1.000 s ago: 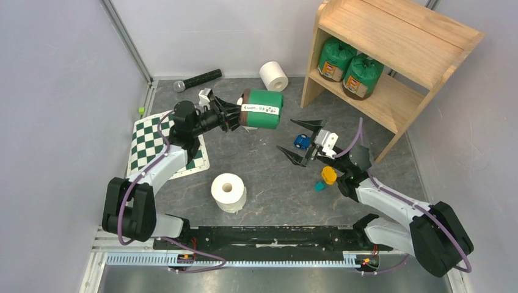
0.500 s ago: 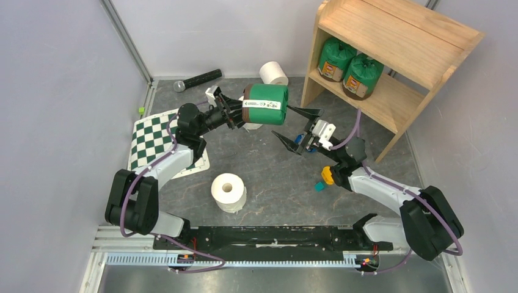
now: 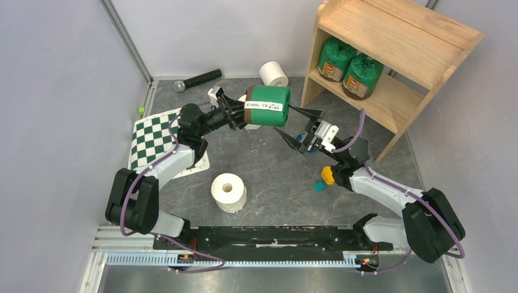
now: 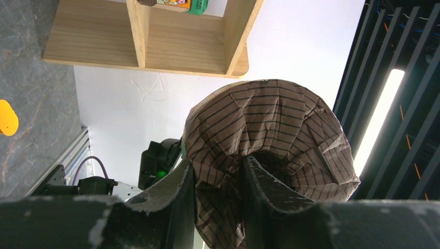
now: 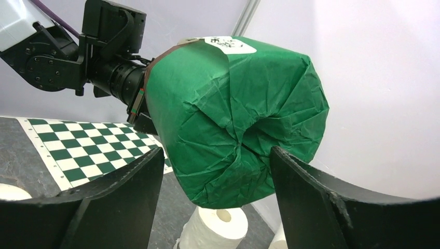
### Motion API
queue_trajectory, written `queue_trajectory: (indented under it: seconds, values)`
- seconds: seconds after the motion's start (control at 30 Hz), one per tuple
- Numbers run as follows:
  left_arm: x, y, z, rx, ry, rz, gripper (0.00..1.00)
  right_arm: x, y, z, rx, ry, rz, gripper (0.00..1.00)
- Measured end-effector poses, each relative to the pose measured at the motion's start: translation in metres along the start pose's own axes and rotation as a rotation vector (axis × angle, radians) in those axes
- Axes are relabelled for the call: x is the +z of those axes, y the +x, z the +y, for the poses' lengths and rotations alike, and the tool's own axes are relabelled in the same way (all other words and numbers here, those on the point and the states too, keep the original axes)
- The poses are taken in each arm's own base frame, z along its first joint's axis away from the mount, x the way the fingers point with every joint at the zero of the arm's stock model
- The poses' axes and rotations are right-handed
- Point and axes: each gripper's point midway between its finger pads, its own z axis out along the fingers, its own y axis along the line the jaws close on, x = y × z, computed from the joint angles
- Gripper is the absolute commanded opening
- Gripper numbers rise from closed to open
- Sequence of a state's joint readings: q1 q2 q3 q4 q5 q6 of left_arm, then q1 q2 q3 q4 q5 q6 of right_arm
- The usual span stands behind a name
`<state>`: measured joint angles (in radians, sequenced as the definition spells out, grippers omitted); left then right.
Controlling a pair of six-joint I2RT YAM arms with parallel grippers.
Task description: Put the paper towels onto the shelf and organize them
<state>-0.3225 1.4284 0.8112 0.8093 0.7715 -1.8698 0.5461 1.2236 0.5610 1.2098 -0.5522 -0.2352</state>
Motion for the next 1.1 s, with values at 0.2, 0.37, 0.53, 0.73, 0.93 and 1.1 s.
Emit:
queue_trajectory:
  seconds: [0.2, 0.37, 0.53, 0.73, 0.93, 1.1]
  values:
    - [0.001, 0.003, 0.001, -0.001, -0.003, 0.011, 0.29, 0.002, -0.004, 0.002, -0.008, -0.019, -0.012, 0.69]
    - [0.002, 0.007, 0.002, -0.002, -0.006, 0.022, 0.29, 0.003, -0.005, 0.008, -0.007, -0.048, -0.018, 0.66]
    - [0.003, 0.010, 0.003, -0.004, -0.009, 0.036, 0.29, 0.004, -0.006, 0.014, -0.008, -0.073, -0.024, 0.62]
    - [0.003, 0.010, 0.004, -0.005, -0.011, 0.037, 0.31, 0.005, -0.007, 0.013, -0.017, -0.077, -0.021, 0.57]
    - [0.004, 0.009, 0.007, -0.011, -0.017, 0.035, 0.36, 0.006, -0.003, 0.013, -0.020, -0.086, -0.001, 0.43]
    - [0.004, 0.007, 0.015, -0.025, -0.032, 0.038, 0.44, 0.004, 0.002, 0.017, 0.000, -0.104, 0.030, 0.26]
